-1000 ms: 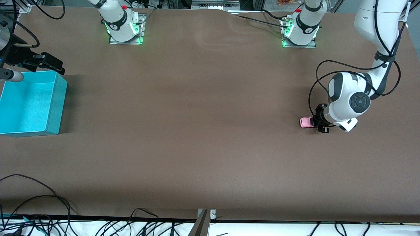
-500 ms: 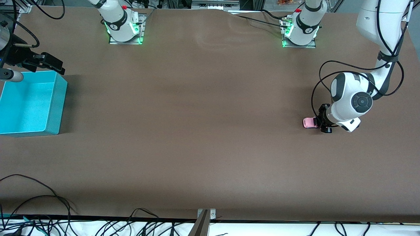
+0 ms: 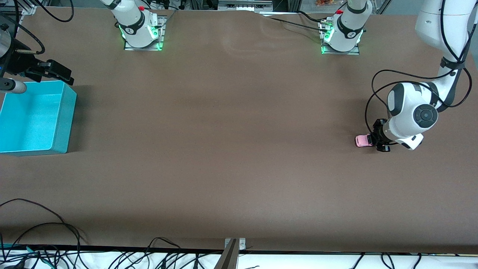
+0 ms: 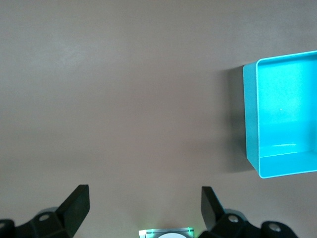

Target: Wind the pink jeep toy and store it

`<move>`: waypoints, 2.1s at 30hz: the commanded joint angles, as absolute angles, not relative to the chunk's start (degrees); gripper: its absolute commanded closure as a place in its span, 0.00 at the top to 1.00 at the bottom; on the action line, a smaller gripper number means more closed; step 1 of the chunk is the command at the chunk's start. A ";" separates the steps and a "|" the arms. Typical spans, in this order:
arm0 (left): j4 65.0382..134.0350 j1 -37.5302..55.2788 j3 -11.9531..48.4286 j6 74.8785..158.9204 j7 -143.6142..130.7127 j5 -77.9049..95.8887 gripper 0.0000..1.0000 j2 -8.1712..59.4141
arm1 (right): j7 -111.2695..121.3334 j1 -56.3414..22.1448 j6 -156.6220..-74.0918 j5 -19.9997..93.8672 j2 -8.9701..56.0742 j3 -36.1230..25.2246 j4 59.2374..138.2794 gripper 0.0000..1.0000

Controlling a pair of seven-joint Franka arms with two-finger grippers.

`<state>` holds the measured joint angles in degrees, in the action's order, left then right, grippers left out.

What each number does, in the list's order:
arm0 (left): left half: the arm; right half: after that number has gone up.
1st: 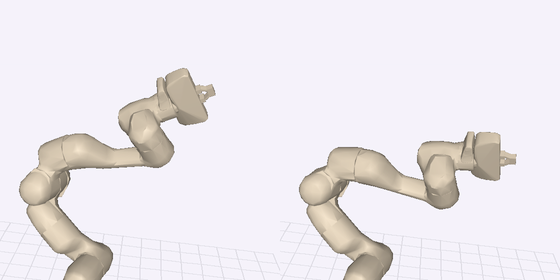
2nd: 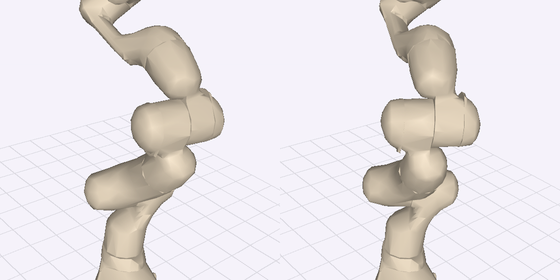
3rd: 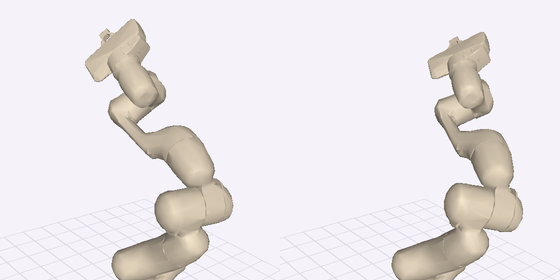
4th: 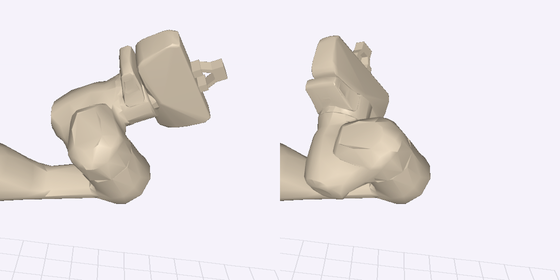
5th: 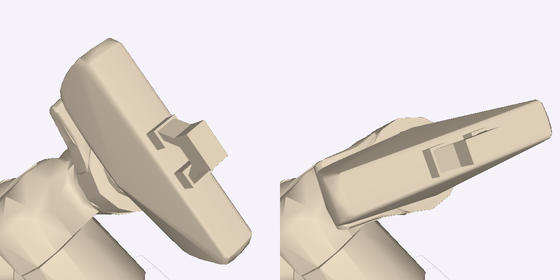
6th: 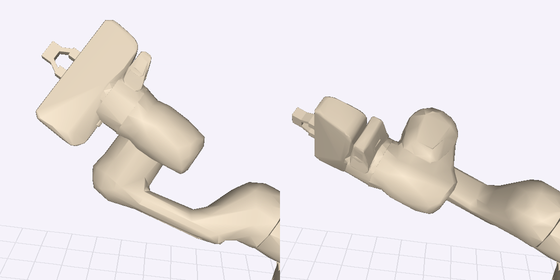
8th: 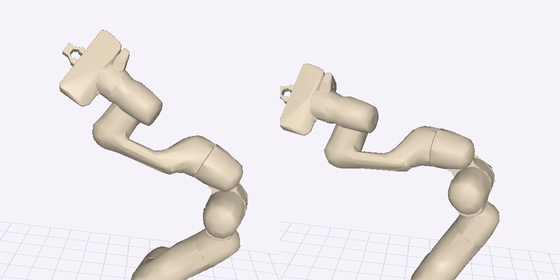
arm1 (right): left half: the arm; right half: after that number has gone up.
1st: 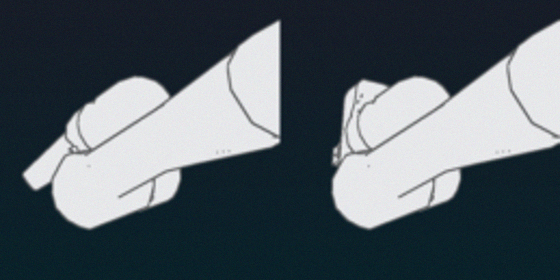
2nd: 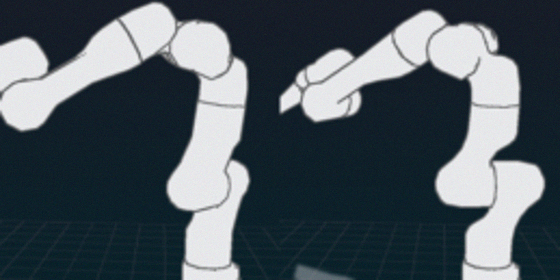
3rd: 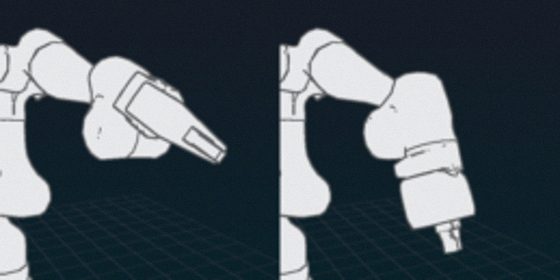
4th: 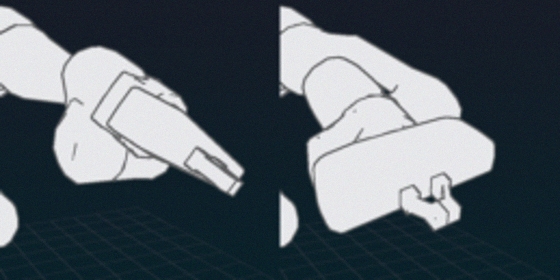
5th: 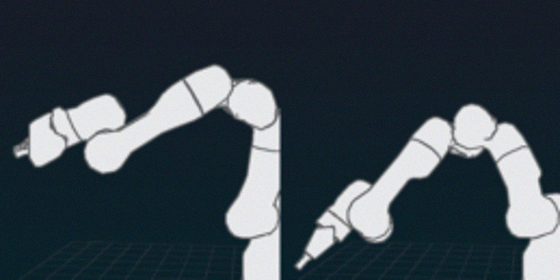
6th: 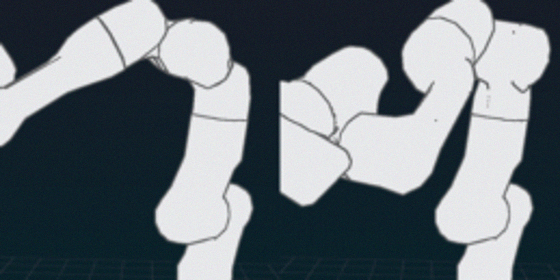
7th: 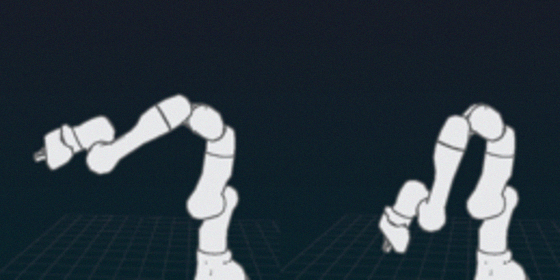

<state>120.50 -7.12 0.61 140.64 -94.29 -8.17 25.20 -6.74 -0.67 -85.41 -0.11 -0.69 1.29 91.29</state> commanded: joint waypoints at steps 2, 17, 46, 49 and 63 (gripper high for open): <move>119.88 -8.26 1.23 143.35 -95.36 -10.20 0.16 28.21 | -6.50 -0.53 -84.46 0.70 -0.88 0.97 90.26 1.00; 119.36 -10.63 1.23 144.93 -95.19 -13.18 0.16 29.97 | -6.94 -0.53 -84.46 0.70 -0.88 1.05 90.26 1.00; 117.16 -17.40 1.32 145.02 -90.53 -19.16 0.16 32.78 | -6.33 -0.53 -84.46 0.79 -0.88 1.49 90.26 1.00; 116.64 -17.67 1.32 145.02 -90.53 -19.25 0.16 33.05 | -6.24 -0.53 -84.38 0.88 -0.88 1.49 90.26 1.00; 115.14 -19.51 1.41 145.11 -90.44 -22.67 0.16 34.63 | -6.33 -0.53 -84.38 0.79 -0.88 2.37 90.26 1.00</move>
<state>118.22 -17.25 0.84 142.38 -91.00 -19.99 27.23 -6.68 -0.77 -85.41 -0.10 -0.69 2.27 91.29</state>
